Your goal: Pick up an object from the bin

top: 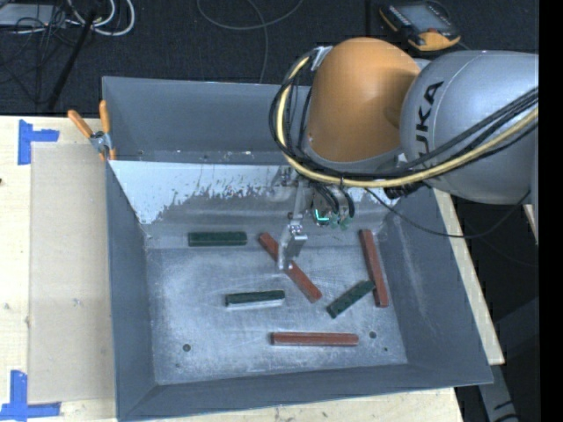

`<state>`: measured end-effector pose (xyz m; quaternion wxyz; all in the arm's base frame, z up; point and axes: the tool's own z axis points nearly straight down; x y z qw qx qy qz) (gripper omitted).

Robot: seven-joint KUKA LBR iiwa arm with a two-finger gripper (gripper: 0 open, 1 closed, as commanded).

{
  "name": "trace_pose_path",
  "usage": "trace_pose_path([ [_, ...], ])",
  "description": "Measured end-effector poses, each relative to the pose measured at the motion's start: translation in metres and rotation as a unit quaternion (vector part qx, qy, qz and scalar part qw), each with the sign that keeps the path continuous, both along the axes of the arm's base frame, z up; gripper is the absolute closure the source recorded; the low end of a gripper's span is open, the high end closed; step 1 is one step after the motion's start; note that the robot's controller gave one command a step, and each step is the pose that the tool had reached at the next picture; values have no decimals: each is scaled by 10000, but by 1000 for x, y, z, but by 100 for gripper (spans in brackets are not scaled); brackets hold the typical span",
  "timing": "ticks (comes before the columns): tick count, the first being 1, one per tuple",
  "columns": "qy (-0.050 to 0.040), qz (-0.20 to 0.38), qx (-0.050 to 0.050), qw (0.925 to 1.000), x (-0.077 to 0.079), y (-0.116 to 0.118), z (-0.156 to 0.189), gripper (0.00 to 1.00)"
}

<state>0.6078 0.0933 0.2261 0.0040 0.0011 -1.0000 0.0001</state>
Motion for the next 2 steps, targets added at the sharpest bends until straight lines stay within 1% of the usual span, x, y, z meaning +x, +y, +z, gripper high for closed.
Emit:
trace_pose_path([
  [1,-40,-19,4,10000,2,-1,5,100],
  [2,-40,-22,4,10000,2,-1,5,100],
])
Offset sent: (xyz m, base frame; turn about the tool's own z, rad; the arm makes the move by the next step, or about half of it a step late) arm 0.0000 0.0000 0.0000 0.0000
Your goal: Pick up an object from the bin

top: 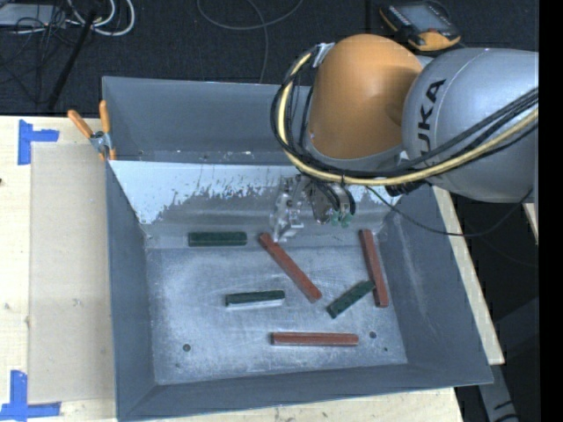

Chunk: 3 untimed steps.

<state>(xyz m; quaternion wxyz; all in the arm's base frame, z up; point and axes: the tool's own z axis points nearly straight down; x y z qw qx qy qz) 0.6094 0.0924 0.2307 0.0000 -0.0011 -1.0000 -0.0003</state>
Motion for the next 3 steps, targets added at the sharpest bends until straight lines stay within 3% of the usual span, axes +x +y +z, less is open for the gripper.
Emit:
trace_pose_path([
  [1,10,88,-2,10000,-4,9,-78,0],
  [2,4,87,-1,10000,-4,8,-77,0],
  [3,-18,859,5,9963,-61,-1,-156,100],
])
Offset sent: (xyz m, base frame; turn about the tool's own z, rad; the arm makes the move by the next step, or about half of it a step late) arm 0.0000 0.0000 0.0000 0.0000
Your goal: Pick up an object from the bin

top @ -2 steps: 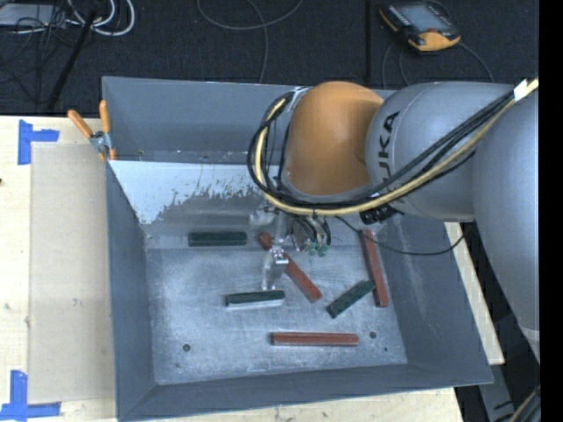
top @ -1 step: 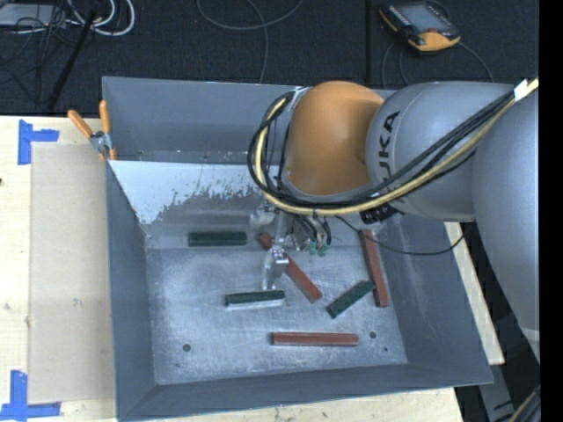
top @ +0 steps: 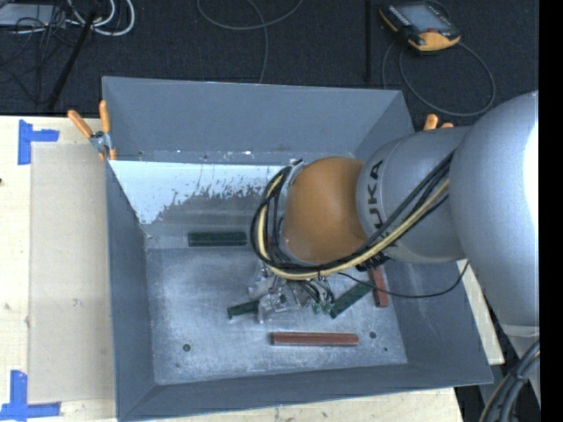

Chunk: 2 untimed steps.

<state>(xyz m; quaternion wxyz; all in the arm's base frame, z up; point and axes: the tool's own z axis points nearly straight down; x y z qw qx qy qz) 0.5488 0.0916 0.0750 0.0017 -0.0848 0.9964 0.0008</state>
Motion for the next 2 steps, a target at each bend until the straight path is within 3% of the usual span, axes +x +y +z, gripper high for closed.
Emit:
trace_pose_path([
  [1,0,-3,1,10000,0,0,0,100],
  [2,27,194,-10,9998,9,4,209,100],
])
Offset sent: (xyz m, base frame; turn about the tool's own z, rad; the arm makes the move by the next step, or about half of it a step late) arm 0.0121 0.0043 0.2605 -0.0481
